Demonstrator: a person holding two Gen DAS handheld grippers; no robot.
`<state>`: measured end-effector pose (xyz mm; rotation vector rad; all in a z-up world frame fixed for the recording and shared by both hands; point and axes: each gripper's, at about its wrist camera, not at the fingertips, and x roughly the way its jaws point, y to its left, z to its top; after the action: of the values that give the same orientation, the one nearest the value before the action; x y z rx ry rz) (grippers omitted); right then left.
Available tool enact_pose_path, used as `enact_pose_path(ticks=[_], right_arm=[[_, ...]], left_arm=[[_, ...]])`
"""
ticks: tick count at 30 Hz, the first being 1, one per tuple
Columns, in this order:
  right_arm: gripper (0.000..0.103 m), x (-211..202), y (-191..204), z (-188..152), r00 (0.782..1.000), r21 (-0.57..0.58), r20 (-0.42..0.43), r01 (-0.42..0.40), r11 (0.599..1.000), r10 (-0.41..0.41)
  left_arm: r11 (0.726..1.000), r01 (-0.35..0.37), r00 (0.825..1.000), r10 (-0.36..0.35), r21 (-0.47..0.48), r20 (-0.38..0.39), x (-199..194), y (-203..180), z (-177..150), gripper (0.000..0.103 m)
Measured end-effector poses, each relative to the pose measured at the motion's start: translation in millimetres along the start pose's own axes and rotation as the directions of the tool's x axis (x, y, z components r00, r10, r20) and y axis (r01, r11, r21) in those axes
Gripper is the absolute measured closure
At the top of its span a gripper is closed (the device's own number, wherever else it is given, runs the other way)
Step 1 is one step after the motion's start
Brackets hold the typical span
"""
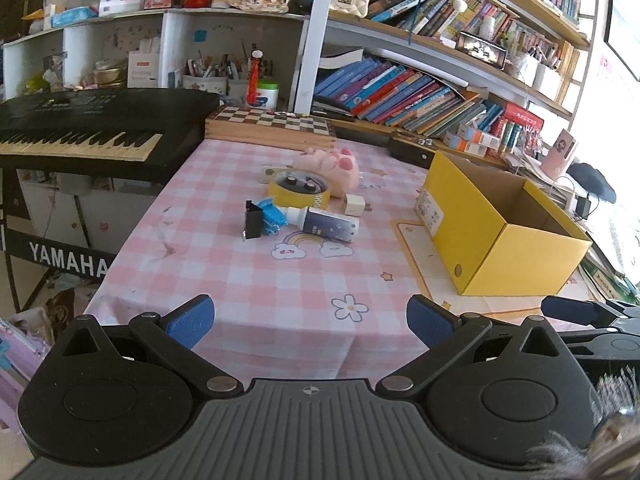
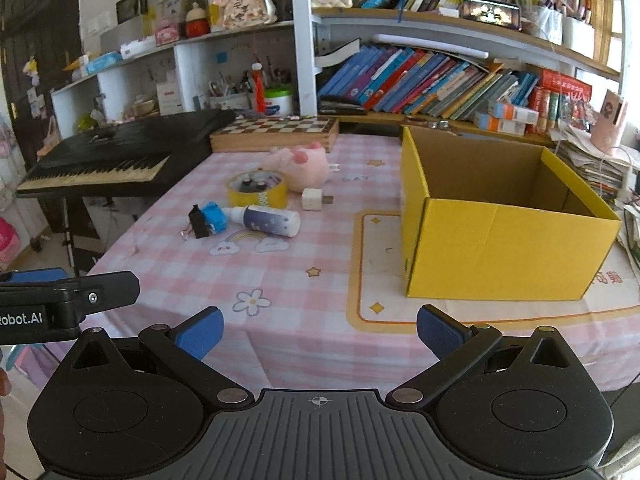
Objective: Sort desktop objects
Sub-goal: 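Reach the left tool to the black binder clip while the right tool reaches the spray bottle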
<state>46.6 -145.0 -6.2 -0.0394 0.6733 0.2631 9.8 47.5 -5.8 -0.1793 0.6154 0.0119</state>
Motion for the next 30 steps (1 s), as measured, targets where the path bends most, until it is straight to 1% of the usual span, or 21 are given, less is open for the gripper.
enact_pose_path(ticks=[7,16,21,30], right_arm=[[0.000,10.3,9.2,5.9,0.999,-0.035,-0.008,-0.034,0.999,0.034],[0.000,32.6,23.2,20.7,0.993,-0.110,-0.029,-0.118,0.987,0.115],[0.000,49.1,25.1,30.3,0.989,-0.129,-0.048,-0.143,0.981,0.138],[0.000,89.6,22.6,54.1,0.983,-0.161,-0.098,-0.171,0.972,0.157]], left_arm=[[1.000,-0.019,1.000,0.019,-0.023,0.000,3.6,8.7,2.6,0.000],[0.996,-0.062,0.998,0.061,-0.058,-0.011,17.6,20.0,9.8,0.000],[0.993,-0.085,0.996,0.084,-0.076,-0.013,28.3,25.1,16.1,0.000],[0.984,-0.136,0.990,0.132,-0.119,-0.048,60.7,31.4,32.3,0.000]])
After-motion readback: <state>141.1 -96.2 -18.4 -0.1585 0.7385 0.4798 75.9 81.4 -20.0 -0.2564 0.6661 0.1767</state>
